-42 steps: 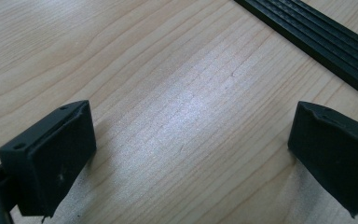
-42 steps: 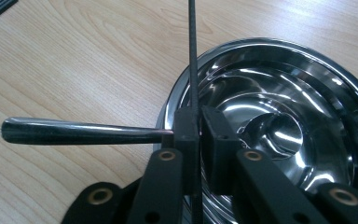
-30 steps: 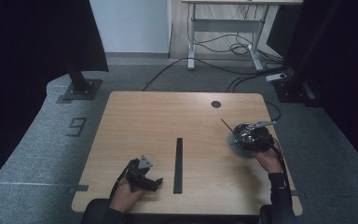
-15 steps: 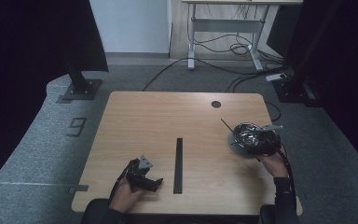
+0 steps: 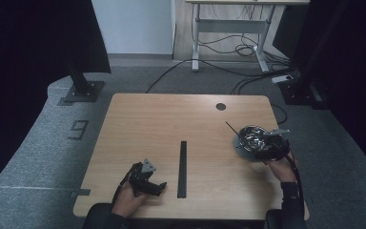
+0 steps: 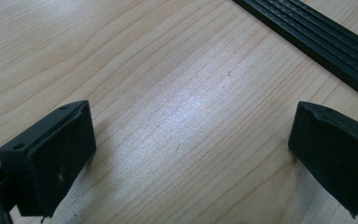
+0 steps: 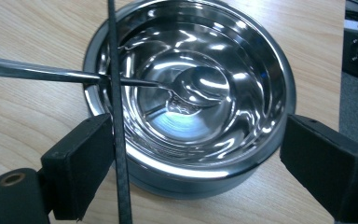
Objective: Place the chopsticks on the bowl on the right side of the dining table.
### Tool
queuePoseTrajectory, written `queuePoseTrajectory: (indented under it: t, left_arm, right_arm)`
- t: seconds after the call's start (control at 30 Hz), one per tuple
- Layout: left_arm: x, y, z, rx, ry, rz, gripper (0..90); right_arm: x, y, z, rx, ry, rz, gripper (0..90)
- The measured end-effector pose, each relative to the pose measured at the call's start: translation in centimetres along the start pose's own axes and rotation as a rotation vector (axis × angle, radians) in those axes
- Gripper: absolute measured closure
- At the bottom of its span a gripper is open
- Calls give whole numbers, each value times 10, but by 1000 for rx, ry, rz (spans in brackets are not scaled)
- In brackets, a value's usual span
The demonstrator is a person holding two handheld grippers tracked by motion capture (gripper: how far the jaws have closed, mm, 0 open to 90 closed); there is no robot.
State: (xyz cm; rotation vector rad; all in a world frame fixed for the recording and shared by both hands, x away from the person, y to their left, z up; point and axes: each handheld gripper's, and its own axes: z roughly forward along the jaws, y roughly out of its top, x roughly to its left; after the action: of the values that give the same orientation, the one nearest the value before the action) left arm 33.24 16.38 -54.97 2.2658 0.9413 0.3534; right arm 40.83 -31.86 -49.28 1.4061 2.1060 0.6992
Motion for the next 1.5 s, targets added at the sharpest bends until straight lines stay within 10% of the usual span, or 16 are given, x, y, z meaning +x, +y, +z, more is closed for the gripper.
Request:
queuePoseTrajectory:
  t: [0.67, 1.2, 1.5]
  left_arm:
    - [0, 0, 0, 0, 0, 0, 4]
    - [0, 0, 0, 0, 0, 0, 3]
    - [0, 0, 0, 0, 0, 0, 3]
  right_arm:
    - [-26, -12, -4, -4, -27, 78, 139]
    - [-39, -23, -18, -28, 210, 34, 598]
    - [-32, -24, -14, 24, 221, -24, 766]
